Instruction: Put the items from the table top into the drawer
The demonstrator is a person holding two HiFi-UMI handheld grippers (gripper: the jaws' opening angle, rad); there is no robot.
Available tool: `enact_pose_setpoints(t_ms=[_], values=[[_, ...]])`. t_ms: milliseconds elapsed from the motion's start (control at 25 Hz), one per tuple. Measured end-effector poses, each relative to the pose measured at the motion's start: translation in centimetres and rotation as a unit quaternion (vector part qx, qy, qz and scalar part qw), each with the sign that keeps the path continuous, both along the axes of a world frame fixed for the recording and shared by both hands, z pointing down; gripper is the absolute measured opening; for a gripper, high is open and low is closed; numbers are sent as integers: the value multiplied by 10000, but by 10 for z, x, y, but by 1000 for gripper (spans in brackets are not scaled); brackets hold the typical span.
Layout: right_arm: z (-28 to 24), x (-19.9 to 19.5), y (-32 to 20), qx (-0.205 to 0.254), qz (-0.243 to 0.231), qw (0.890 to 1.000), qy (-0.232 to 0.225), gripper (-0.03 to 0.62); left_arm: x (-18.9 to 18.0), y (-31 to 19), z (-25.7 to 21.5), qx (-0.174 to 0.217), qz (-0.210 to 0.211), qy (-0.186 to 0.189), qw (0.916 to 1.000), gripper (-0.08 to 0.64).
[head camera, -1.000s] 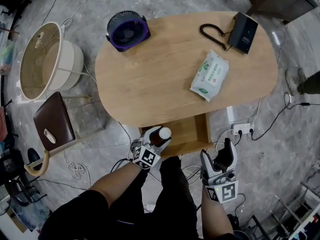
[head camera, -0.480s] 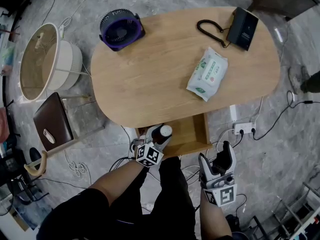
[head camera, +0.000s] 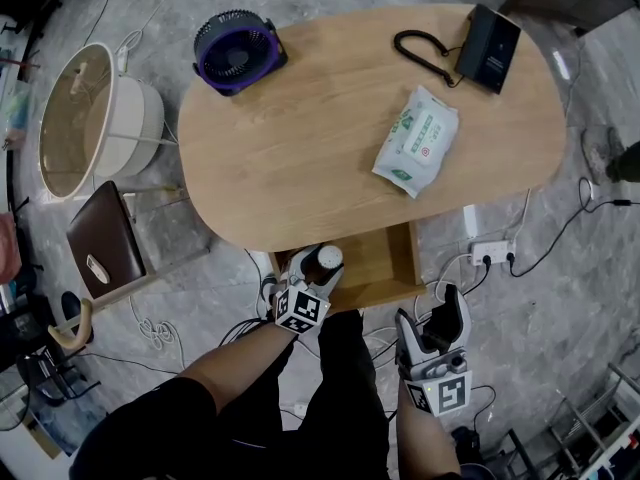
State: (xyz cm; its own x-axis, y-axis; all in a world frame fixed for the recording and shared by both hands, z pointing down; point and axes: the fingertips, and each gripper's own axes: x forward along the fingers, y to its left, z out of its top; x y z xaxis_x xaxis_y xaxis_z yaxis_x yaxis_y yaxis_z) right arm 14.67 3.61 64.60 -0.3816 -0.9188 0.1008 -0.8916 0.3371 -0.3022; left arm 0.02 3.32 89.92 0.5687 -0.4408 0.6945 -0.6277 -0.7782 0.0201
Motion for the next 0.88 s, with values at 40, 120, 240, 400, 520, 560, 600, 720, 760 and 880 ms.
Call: enact_pose_setpoints(t_ms=[40,120,240,400,520,560,600,720,760,880], values=[[1,-1,1,-13,-4,10000,-4,379,0,2,1,-81,-44,-44,9999,284],[0,-3,2,-29,-9,10000,-53,379,0,8,4,-225,-90,-98,9997,285],[-3,-5,1,-34,16,9998,-172,379,1,11,7,-353,-120,-133,9992,284],[4,-1,9,-77,57,9999,-75,379,-1,14,9,-601,-192,-154,9979,285],[6,-1,12,-108,96,9999,-87,379,1,17,12,-888,-329,-45,9955,297],[7,-1,14,-114,94,9999,-65,379,1,17,12,-957,-394,23,9946,305],[7,-2,14,-118,87,9999,-58,379,0,17,11,-998,-436,84,9940,314],[6,-4,14,-130,105,9998,-71,379,0,21,5,-1035,-383,201,9937,337],[8,-2,14,-138,130,9998,-48,380,0,22,3,-1019,-351,237,9939,338],[8,0,13,-119,197,9997,-31,380,-2,25,-3,-936,-340,339,9945,342]])
